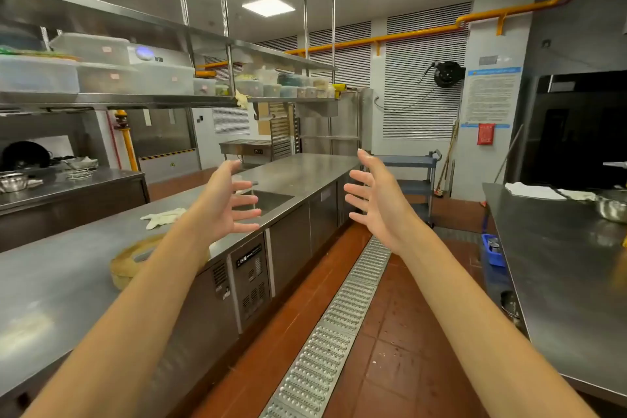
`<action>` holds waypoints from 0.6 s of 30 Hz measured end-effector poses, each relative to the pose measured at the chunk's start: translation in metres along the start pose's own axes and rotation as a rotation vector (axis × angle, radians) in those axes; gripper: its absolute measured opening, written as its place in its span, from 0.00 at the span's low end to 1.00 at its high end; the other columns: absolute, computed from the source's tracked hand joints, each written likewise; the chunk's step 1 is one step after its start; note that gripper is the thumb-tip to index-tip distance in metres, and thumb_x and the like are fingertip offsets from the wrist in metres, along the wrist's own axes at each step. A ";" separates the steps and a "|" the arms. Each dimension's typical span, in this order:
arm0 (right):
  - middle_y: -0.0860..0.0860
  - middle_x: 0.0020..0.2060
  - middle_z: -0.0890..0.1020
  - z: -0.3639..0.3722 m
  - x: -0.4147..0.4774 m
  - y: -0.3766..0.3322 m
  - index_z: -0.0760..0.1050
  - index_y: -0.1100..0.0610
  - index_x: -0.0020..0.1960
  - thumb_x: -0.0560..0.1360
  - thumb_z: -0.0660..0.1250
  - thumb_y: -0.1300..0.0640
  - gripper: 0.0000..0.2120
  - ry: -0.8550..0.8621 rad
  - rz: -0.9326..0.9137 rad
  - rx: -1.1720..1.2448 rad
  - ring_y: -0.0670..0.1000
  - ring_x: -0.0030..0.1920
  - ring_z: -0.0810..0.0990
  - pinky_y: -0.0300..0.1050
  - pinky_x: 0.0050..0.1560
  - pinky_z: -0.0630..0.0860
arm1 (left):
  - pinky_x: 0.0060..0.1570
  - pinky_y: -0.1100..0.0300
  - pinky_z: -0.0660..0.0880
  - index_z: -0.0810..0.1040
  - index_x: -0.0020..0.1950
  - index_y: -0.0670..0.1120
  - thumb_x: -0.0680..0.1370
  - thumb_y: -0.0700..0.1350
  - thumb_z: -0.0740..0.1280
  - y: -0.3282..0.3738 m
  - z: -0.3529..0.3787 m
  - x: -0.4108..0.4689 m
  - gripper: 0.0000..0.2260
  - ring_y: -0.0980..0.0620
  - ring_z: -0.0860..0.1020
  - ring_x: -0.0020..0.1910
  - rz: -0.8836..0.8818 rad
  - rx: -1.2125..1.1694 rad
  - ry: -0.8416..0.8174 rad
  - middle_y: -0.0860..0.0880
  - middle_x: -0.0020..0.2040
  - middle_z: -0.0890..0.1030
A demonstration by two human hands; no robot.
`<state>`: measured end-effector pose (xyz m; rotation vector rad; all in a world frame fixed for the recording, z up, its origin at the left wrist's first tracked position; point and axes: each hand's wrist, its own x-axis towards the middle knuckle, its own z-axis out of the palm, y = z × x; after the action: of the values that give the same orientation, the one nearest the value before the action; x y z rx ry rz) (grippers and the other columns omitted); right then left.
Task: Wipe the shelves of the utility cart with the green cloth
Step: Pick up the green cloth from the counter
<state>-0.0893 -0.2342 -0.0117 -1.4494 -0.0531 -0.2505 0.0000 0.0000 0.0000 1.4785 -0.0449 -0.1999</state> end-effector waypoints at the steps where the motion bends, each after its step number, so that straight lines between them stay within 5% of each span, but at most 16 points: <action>1: 0.54 0.75 0.64 0.001 0.004 0.001 0.59 0.51 0.77 0.76 0.57 0.34 0.35 -0.002 -0.011 0.008 0.56 0.74 0.64 0.60 0.73 0.60 | 0.55 0.39 0.78 0.75 0.64 0.46 0.79 0.63 0.58 0.000 0.001 0.003 0.24 0.36 0.77 0.61 -0.003 0.002 0.005 0.39 0.65 0.76; 18: 0.51 0.74 0.68 0.034 0.140 0.031 0.61 0.49 0.77 0.74 0.58 0.32 0.37 0.009 -0.129 0.023 0.52 0.72 0.68 0.55 0.73 0.61 | 0.61 0.38 0.76 0.77 0.63 0.49 0.81 0.60 0.58 -0.005 -0.027 0.145 0.20 0.39 0.80 0.60 0.089 -0.131 -0.026 0.42 0.64 0.79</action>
<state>0.0572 -0.2167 -0.0118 -1.4241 -0.1423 -0.3603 0.1460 0.0031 -0.0206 1.3405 -0.1163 -0.1474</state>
